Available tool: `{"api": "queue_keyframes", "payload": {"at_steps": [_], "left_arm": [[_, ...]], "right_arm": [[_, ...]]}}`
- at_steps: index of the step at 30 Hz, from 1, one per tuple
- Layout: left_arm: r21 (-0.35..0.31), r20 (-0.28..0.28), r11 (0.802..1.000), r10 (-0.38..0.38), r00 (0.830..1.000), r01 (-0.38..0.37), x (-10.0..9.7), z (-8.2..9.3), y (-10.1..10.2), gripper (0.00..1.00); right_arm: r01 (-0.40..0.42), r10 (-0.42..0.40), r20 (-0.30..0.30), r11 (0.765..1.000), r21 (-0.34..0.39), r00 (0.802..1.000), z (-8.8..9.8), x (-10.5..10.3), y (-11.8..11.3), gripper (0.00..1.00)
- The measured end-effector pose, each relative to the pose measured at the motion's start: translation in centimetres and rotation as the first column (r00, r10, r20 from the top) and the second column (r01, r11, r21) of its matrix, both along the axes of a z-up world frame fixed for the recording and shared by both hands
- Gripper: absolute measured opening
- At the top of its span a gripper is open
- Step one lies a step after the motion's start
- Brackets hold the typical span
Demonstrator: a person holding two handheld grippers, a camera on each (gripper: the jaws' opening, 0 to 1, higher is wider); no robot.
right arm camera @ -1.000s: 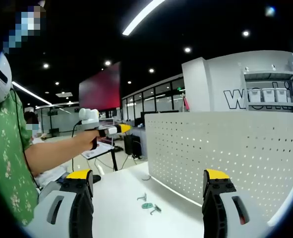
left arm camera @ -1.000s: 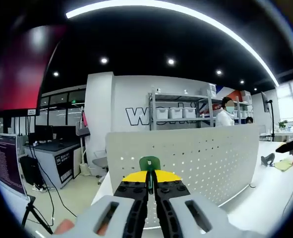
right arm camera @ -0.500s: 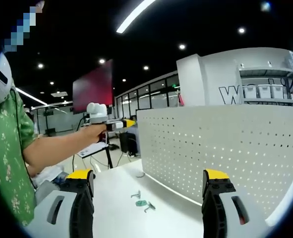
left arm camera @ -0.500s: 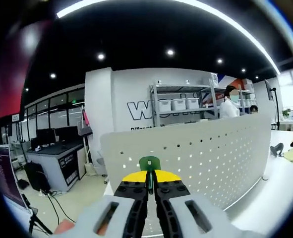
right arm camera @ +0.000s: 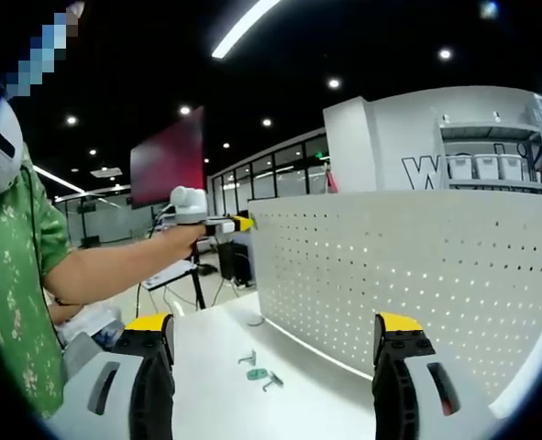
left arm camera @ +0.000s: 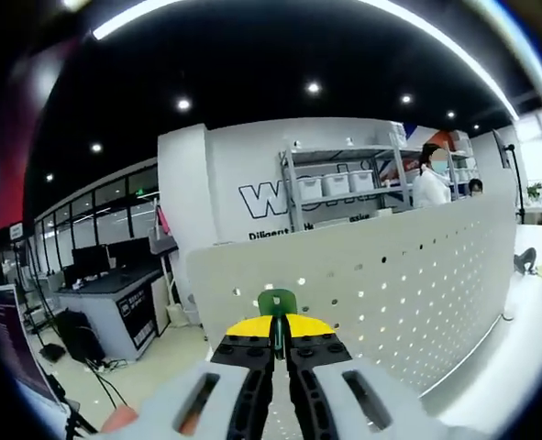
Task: Insert the hook assembly into the mounting plate slot until the hook locks in place.
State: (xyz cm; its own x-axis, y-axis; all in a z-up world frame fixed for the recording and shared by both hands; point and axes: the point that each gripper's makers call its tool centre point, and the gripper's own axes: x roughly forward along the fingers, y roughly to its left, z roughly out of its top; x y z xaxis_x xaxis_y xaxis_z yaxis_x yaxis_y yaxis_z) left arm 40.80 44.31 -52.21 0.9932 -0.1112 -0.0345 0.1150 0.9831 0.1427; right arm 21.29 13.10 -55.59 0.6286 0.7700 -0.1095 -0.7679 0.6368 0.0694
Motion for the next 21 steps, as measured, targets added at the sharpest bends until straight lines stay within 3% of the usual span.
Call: {"api": "queue_keyframes", "payload": {"at_steps": [21], "left_arm": [[0.006, 0.016, 1.0, 0.006, 1.0, -0.006, 1.2, 0.4, 0.4, 0.04]], "right_arm": [[-0.008, 0.007, -0.022, 1.0, -0.017, 1.0, -0.7, -0.1, 0.8, 0.91]]}}
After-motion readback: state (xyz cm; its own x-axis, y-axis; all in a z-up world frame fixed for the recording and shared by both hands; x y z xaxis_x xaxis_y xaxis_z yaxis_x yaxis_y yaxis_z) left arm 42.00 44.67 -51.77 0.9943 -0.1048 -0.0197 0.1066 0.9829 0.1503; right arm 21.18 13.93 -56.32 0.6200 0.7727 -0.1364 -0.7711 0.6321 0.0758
